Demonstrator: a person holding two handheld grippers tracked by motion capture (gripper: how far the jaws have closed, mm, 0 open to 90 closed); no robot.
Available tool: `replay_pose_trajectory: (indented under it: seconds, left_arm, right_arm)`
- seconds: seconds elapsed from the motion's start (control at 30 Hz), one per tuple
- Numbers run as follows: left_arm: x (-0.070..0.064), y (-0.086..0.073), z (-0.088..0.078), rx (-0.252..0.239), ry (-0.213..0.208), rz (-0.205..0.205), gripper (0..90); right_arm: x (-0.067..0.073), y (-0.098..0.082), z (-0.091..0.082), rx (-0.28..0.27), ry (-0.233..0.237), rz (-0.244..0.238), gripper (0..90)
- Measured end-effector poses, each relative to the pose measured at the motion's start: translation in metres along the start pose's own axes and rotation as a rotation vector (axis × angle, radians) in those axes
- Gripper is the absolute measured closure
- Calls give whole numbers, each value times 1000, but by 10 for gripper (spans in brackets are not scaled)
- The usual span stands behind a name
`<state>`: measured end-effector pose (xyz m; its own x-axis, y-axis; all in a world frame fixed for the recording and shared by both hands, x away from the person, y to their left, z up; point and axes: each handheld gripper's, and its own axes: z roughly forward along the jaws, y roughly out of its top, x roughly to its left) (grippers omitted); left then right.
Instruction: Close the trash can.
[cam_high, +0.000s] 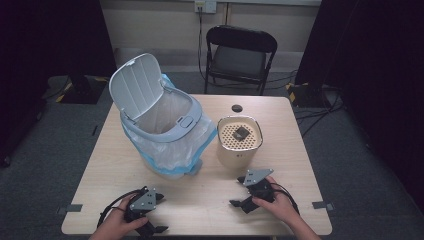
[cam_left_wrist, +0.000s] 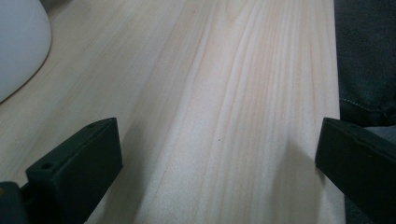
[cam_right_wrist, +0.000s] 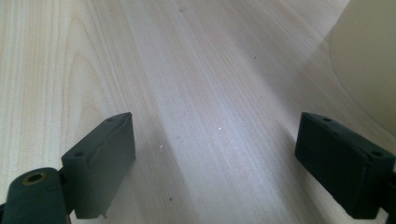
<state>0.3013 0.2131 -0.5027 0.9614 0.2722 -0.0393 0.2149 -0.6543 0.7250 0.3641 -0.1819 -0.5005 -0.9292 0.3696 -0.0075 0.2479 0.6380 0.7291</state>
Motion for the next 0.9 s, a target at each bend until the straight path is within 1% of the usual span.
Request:
replay_pose_trajectory:
  seconds: [0.03,0.13,0.17,0.2,0.23,0.27,0.3,0.33,0.37,0.4,0.43,0.47,0.5,0.57,0.63,0.7,0.83,0.87,0.9]
  left_arm:
    - [1,-1,-2,-6,-3,-25,0]
    - [2,-2,-3,-11,-3,-34,0]
    - [2,-2,-6,11,7,-41,4]
    - [2,-2,-8,19,12,-43,17]
    - [2,-2,-11,22,18,-54,49]
    - [2,-2,-11,22,18,-54,111]
    - [2,-2,-17,32,24,-71,204]
    - [2,-2,-21,36,30,-87,218]
    - [3,-2,-25,36,39,-100,174]
    - [3,-2,-31,25,43,-113,146]
    - [5,-2,-37,17,51,-117,179]
    - [5,-2,-37,17,51,-117,179]
    - [8,-2,-52,-26,69,-147,158]
    - [11,0,-69,-66,95,-171,159]
    - [14,5,-85,-73,125,-178,159]
    - [17,10,-100,-78,145,-179,159]
    - [25,20,-124,-92,162,-203,158]
    - [25,20,-124,-92,162,-203,158]
    - [29,23,-131,-90,171,-211,158]
  right_arm:
    - [0,0,0,0,0,0,116]
    - [0,0,0,0,0,0,116]
    - [0,0,0,-1,-1,0,116]
    - [0,0,0,-1,0,0,116]
    - [0,0,0,-1,0,1,116]
    - [0,0,0,-1,0,1,115]
    - [0,0,0,0,0,1,115]
    - [0,0,0,0,0,2,115]
    - [0,0,0,1,1,3,113]
    - [0,0,0,2,4,7,109]
    - [0,0,0,2,3,4,106]
    - [0,0,0,2,3,4,106]
    - [-1,0,1,3,2,3,98]
    - [-1,1,1,7,1,5,88]
    - [-1,1,2,9,1,8,82]
    - [-1,1,2,10,0,8,80]
    - [-1,1,2,10,-1,8,80]
    - [-1,1,2,10,-1,8,80]
    - [-1,1,2,10,-1,8,80]
